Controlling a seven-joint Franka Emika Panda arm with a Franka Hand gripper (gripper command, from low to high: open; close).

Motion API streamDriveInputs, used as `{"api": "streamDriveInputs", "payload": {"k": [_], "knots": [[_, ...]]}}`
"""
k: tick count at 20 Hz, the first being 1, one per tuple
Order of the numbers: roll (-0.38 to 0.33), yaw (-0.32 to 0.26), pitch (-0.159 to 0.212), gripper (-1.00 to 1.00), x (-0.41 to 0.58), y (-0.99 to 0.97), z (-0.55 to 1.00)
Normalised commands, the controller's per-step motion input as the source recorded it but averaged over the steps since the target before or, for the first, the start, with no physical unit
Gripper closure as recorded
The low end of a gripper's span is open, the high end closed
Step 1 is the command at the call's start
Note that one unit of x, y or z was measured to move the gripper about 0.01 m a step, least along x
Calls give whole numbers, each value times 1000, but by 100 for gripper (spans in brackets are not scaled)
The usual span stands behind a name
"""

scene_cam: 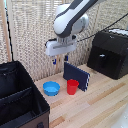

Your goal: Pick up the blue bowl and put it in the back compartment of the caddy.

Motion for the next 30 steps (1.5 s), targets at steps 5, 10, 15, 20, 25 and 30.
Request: {"api": "streamDriveInputs", "payload": {"k": [5,10,15,20,25,30], "knots": [[-39,141,47,-100,61,6,-446],[-7,114,-13,-100,218,-37,-402],[-14,86,-31,-100,271,-38,-349],[-40,21,-50,-100,238,0,-342],[-5,-94,-85,-100,283,-7,-289],[0,-151,-19,100,257,0,-133]]}}
